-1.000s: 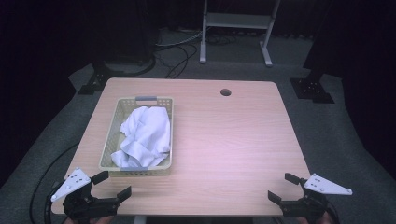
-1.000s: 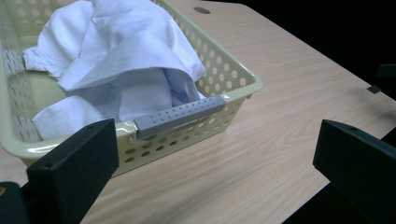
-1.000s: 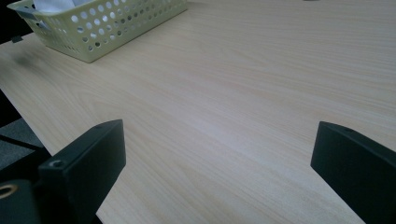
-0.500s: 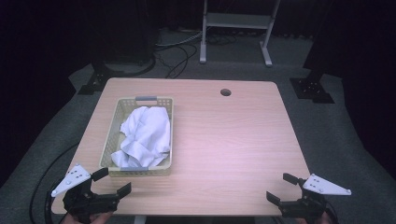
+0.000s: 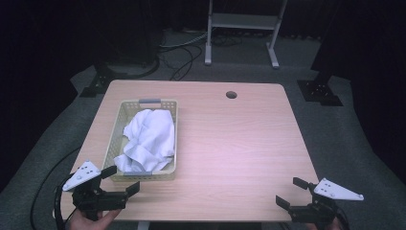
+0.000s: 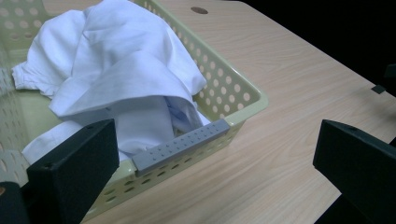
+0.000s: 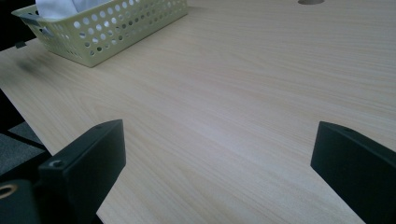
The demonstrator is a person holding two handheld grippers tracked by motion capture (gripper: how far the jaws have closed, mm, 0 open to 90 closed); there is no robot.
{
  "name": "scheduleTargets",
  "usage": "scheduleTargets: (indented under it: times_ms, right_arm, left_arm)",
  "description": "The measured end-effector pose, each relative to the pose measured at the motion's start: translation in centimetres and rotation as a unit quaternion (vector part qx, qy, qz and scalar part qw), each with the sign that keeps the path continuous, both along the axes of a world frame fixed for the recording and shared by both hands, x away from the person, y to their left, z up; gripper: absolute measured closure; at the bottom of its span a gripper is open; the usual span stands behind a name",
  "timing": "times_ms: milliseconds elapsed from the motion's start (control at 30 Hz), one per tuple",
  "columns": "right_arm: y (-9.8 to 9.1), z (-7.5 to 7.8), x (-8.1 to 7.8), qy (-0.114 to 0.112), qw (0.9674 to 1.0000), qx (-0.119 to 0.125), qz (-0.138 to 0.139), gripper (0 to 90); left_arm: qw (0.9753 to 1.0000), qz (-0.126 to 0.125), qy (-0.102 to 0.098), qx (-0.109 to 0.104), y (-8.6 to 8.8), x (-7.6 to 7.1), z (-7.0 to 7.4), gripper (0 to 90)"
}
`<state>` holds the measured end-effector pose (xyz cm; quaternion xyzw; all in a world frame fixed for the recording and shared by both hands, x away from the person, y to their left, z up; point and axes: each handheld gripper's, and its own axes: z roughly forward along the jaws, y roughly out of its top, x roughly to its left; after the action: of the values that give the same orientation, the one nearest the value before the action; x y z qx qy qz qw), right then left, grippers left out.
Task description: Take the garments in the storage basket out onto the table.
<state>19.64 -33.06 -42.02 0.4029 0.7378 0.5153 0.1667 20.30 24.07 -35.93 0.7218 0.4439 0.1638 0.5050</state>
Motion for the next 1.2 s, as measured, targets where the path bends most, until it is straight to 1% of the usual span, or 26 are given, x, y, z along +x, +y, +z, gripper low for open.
scheduleTargets:
  times_ms: [67, 300, 400, 467, 633, 767, 933, 1000, 1100, 1200]
  right_arm:
    - [-0.1, 0.0, 0.0, 0.002, 1.0, 0.002, -0.002, 3.0]
    - [-0.2, -0.1, 0.1, 0.002, 1.0, 0.003, -0.001, 3.0]
    - [-0.3, -0.1, 0.1, 0.003, 1.0, 0.004, -0.001, 3.0]
    - [-0.3, 0.0, 0.1, 0.002, 1.0, 0.002, -0.001, 3.0]
    - [-0.3, -0.1, 0.1, 0.004, 1.0, 0.002, -0.001, 3.0]
    - [-0.2, 0.0, 0.1, 0.003, 1.0, 0.001, 0.001, 3.0]
    - [0.0, 0.2, 0.0, -0.002, 1.0, 0.001, 0.006, 3.0]
    - [0.1, 0.1, 0.0, -0.001, 1.0, 0.001, 0.008, 3.0]
    - [0.2, 0.1, 0.1, 0.002, 1.0, 0.0, 0.009, 3.0]
    - [0.3, 0.1, 0.1, 0.001, 1.0, -0.001, 0.009, 3.0]
  left_arm:
    - [1.0, 0.001, -0.002, -0.003, 0.0, 0.2, 0.1, 0.1]
    - [0.9999, 0.006, -0.001, -0.008, 0.1, 0.8, 0.2, 0.1]
    - [1.0, 0.004, 0.001, -0.008, 0.0, 1.1, 0.3, 0.1]
    - [0.9999, 0.002, 0.001, -0.011, -0.1, 1.2, 0.3, 0.1]
    - [1.0, -0.004, 0.001, -0.009, -0.4, 1.8, 0.4, 0.1]
    - [0.9999, -0.008, -0.001, -0.015, -0.3, 2.3, 0.5, 0.1]
    - [0.9999, -0.004, 0.002, -0.012, 0.0, 3.0, 0.5, 0.1]
    - [0.9999, -0.003, 0.002, -0.01, 0.0, 3.3, 0.6, 0.1]
    - [1.0, -0.004, 0.005, -0.001, -0.1, 3.5, 0.6, 0.1]
    - [1.0, -0.003, 0.004, -0.001, -0.1, 3.8, 0.7, 0.1]
